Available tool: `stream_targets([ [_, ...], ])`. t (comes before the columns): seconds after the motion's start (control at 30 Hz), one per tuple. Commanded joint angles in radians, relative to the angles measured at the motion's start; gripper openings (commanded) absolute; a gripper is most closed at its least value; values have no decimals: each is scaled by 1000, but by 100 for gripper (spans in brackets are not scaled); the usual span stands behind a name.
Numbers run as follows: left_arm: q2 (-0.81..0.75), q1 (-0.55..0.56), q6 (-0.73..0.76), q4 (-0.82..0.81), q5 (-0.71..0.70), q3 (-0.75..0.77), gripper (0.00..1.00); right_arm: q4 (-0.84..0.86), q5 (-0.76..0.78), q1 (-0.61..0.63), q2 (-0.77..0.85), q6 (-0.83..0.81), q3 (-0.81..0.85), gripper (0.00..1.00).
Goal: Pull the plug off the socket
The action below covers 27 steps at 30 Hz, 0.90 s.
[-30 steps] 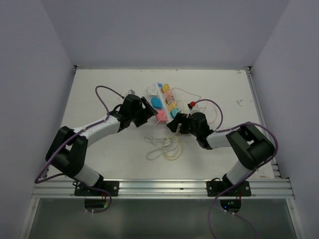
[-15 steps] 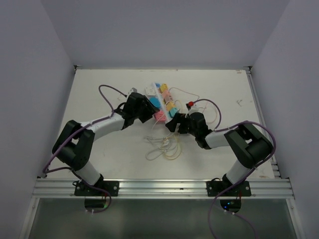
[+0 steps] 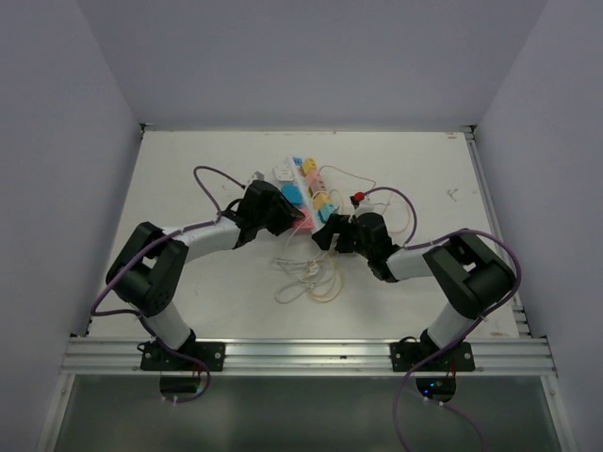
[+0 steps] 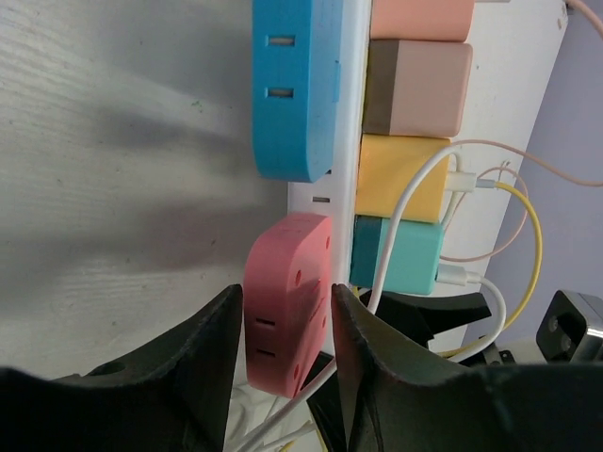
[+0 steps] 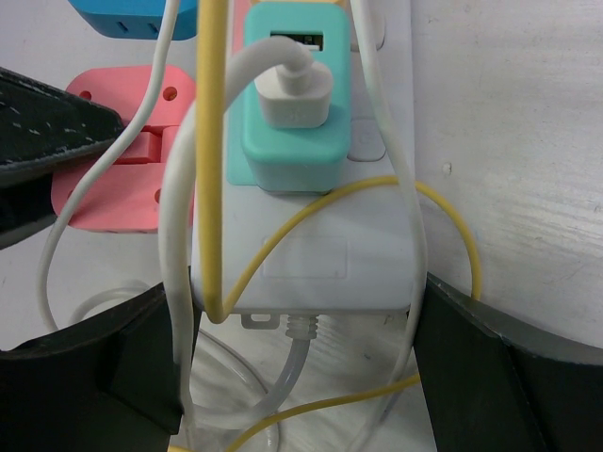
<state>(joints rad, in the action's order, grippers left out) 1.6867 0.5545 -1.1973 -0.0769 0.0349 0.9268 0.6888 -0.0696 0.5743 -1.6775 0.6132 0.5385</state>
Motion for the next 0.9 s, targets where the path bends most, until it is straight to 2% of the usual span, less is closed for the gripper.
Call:
stream_targets([
  [0.0, 7, 8, -30, -109, 22, -32, 46, -136, -19, 15, -50, 11, -12, 0],
  [0.13, 18, 10, -31, -165, 59, -66, 43, -129, -24, 15, -56, 17, -11, 0],
  [0.2, 18, 10, -30, -204, 68, -78, 37, -126, -25, 15, -57, 20, -12, 0],
  [0.27, 8, 10, -19, -221, 72, -89, 22, -129, -24, 15, -54, 17, -12, 0],
  [0.33, 1, 10, -15, -228, 69, -92, 13, -133, -15, 16, -53, 17, -14, 0],
  [0.47, -22, 10, -12, -230, 66, -98, 1, -146, 1, 16, -56, 20, -14, 0],
  [0.87, -77, -4, -58, -236, 68, -151, 0, -169, 51, 16, -57, 45, -23, 0],
])
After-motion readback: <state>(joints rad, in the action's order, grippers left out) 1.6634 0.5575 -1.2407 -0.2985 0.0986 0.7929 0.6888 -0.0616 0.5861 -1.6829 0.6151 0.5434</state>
